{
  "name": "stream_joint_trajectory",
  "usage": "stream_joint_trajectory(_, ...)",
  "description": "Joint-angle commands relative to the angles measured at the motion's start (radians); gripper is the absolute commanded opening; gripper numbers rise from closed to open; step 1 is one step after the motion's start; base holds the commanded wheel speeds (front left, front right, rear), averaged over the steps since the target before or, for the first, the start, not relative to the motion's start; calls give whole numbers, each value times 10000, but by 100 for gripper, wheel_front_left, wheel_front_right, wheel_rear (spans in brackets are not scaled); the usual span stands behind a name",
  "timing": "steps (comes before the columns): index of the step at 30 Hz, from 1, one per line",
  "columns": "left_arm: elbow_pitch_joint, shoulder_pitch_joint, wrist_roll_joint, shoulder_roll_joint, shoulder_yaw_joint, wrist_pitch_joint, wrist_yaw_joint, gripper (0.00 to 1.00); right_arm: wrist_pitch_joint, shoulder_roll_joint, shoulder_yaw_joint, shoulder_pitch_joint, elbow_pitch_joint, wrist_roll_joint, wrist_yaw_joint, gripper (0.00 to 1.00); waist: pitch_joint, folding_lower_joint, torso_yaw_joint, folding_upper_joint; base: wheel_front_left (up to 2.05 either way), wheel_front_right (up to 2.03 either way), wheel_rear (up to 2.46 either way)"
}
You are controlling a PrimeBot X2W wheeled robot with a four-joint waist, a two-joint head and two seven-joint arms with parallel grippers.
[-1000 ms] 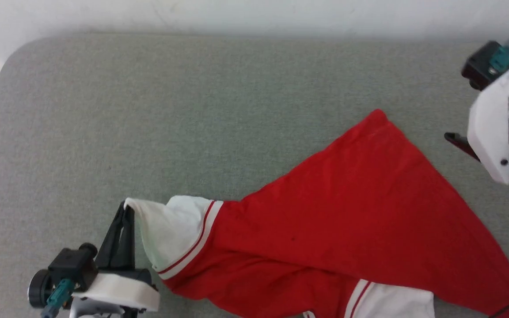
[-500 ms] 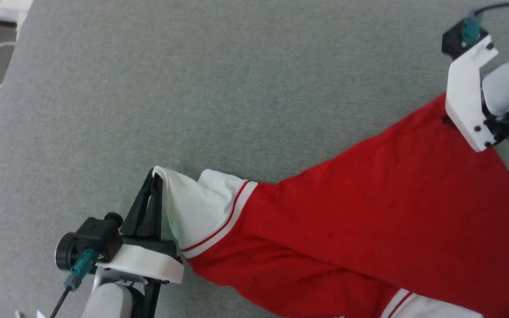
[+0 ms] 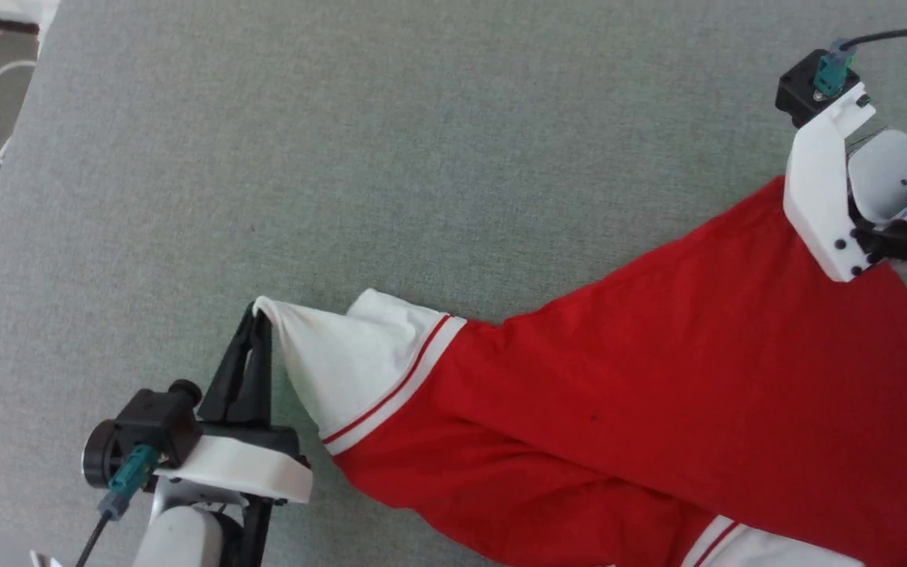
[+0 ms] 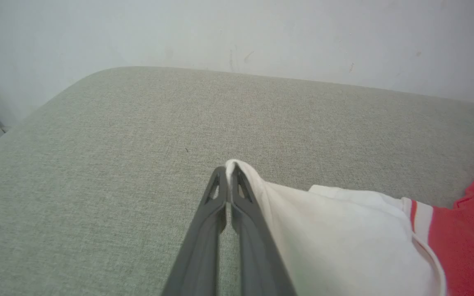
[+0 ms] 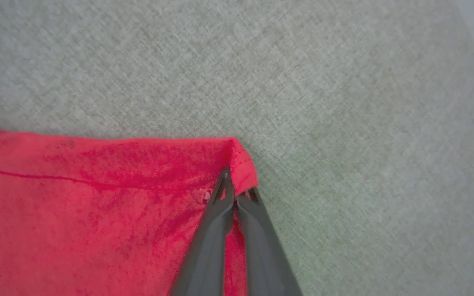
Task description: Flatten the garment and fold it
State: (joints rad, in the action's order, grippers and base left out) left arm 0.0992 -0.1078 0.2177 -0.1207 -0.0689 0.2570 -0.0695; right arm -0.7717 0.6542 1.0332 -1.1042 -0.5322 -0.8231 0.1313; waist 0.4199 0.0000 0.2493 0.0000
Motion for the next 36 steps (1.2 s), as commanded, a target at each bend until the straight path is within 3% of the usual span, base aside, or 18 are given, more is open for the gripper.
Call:
stream_joint_trajectory(1, 32, 62, -125, -2, 66, 46, -13, 0, 58, -75, 285, 525, -242, -98, -6, 0, -321, 0, -256, 0, 0, 0, 0)
stream_joint_trajectory(8, 130, 567, -188, -176, 347, 46, 76, 0, 2375, -361, 400, 498, -209, -524, -6, 0, -1456, 0, -1007, 0, 0, 0, 0)
stream_joint_trajectory(13, -11, 665, -296, -530, 570, 46, 117, 0, 4481, -225, 281, 662, 50, -627, -6, 0, -2353, 0, -1508, 0, 0, 0, 0)
stream_joint_trajectory(20, -673, -58, -130, -963, 929, 14, 107, 0, 6573, 34, -353, 1102, 368, -680, -6, 0, -3246, 0, -2017, 0, 0, 0, 0)
stream_joint_trajectory(27, -1044, -2545, -96, -1535, 997, -224, -25, 0, 8005, -41, -1764, 966, 363, -67, -6, 0, -3466, 0, -2382, 0, 0, 0, 0)
stream_joint_trajectory(31, -769, -4591, -205, -1772, 652, -417, -182, 0, 8261, -237, -2651, 657, 275, 429, -6, 0, -3355, 0, -2527, 0, 0, 0, 0)
stream_joint_trajectory(36, -33, -7250, -131, -1673, 344, -608, -257, 0, 8353, -364, -3925, 21, 329, 1068, -6, 0, -2890, 0, -2647, 0, 0, 0, 0)
